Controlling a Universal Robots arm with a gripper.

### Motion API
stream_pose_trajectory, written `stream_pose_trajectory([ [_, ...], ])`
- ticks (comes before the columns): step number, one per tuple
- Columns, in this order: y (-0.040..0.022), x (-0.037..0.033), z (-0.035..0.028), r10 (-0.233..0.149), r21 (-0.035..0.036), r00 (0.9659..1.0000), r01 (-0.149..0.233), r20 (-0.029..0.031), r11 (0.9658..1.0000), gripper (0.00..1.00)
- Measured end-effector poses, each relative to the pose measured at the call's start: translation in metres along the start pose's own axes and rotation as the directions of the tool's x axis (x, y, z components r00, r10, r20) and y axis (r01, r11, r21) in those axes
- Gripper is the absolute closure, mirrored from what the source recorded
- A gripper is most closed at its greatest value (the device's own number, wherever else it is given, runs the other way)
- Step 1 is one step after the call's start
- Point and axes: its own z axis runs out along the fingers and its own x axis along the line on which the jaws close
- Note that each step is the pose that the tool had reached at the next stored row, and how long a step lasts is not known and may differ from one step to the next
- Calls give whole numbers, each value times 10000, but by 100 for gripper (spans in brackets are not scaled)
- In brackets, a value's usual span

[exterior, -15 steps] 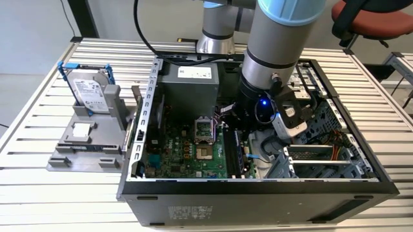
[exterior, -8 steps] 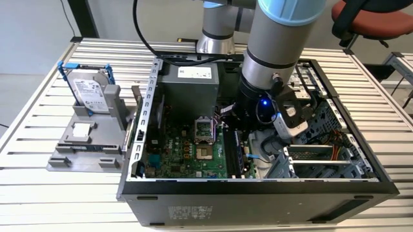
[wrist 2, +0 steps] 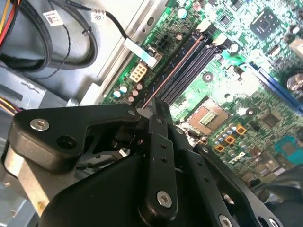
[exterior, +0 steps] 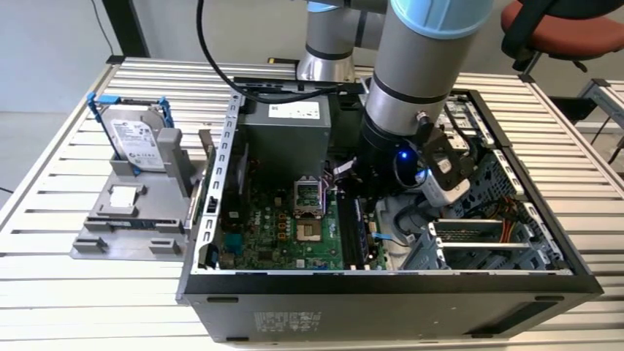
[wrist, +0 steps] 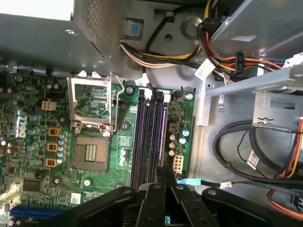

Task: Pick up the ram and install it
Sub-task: 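Insert the ram into the slot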

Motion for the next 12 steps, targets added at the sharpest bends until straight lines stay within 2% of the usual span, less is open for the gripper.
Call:
stream_pose_trajectory([
  [6, 0, 0, -13, -617, -19, 9981, 617, -15, 9981, 100],
  [12, 1, -1, -22, -1230, -37, 9924, 1230, -29, 9924, 100],
])
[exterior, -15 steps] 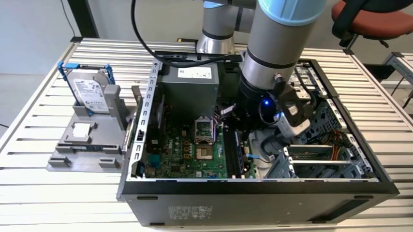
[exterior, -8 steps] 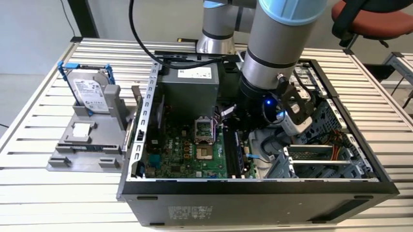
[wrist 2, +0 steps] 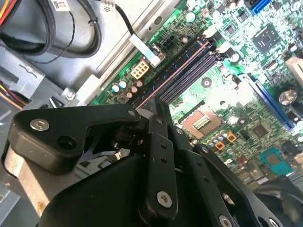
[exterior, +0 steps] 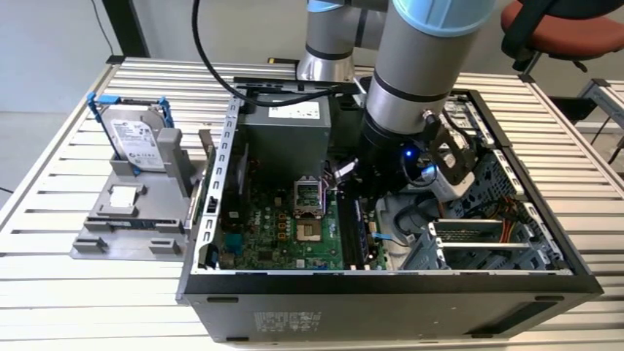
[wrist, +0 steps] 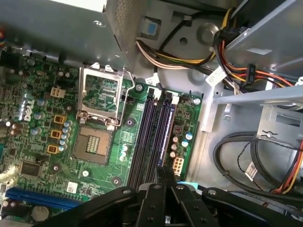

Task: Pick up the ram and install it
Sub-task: 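Insert the ram into the slot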

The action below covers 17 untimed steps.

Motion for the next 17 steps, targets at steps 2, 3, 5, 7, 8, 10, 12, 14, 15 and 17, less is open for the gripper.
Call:
stream_pose_trajectory([
  [2, 0, 0, -2, -221, -8, 9998, 221, -4, 9998, 100],
  [3, 0, 0, -2, -327, -11, 9995, 327, -7, 9995, 100],
  [5, 0, 0, -3, -546, -16, 9985, 546, -13, 9985, 100],
  [7, 0, 0, -3, -798, -23, 9968, 798, -18, 9968, 100],
  [8, 0, 0, -3, -928, -28, 9957, 928, -21, 9957, 100],
  [10, 0, 0, -4, -1180, -34, 9930, 1180, -28, 9930, 100],
  [12, 0, 0, -3, -1451, -44, 9894, 1451, -33, 9894, 100],
  [14, 0, 0, -3, -1748, -53, 9846, 1748, -39, 9846, 100],
  [15, 0, 0, -3, -1885, -58, 9821, 1885, -42, 9821, 100],
  [17, 0, 0, -3, -2131, -66, 9770, 2130, -46, 9770, 100],
])
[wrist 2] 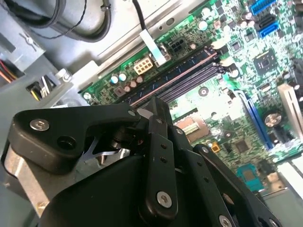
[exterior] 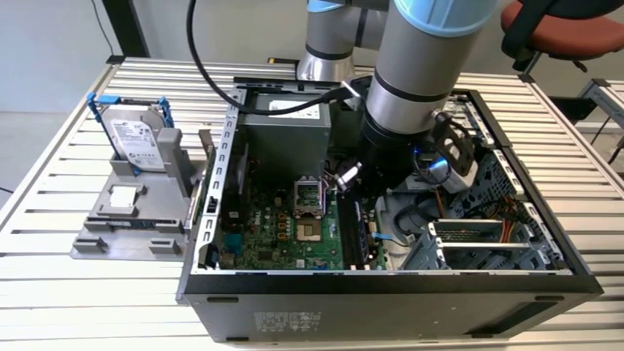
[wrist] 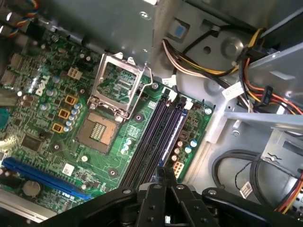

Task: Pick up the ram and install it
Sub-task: 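Insert the ram into the slot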

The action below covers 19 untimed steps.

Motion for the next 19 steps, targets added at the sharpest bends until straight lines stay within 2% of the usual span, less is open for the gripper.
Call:
stream_pose_trajectory([
  [4, 0, 0, 0, -472, -14, 9989, 472, -12, 9989, 100],
  [8, 0, 0, 0, -966, -29, 9953, 965, -23, 9953, 100],
  [12, 0, 0, 0, -1488, -46, 9889, 1488, -34, 9889, 100],
  [19, 0, 0, 0, -2297, -72, 9733, 2296, -49, 9732, 100],
])
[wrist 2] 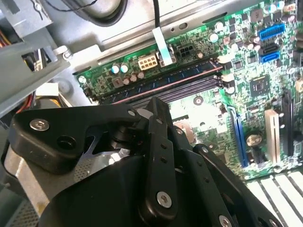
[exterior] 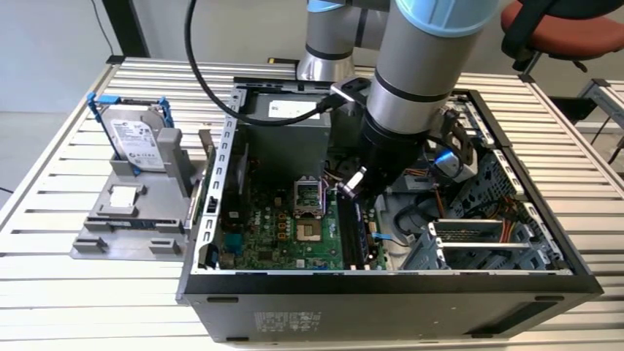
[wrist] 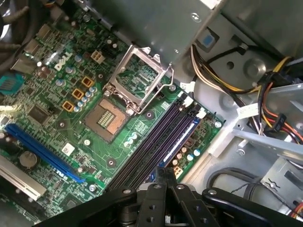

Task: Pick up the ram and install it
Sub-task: 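Insert the ram into the slot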

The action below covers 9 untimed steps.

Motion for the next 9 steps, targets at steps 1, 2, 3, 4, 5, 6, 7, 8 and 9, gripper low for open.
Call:
stream_pose_trajectory([
  [1, 0, 0, 0, -113, -4, 9999, 113, -3, 9999, 100],
  [2, 0, 0, 0, -226, -7, 9997, 226, -5, 9997, 100],
  [3, 0, 0, 0, -352, -10, 9994, 352, -9, 9994, 100],
  [4, 0, 0, 0, -476, -14, 9989, 476, -12, 9989, 100],
  [5, 0, 0, 0, -605, -18, 9982, 605, -15, 9982, 100],
  [6, 0, 0, 0, -739, -22, 9973, 739, -18, 9973, 100],
  [7, 0, 0, 0, -882, -26, 9961, 882, -22, 9961, 100],
  [8, 0, 0, 0, -1044, -31, 9945, 1044, -25, 9945, 100],
  [9, 0, 0, 0, -1207, -36, 9927, 1206, -27, 9927, 100],
])
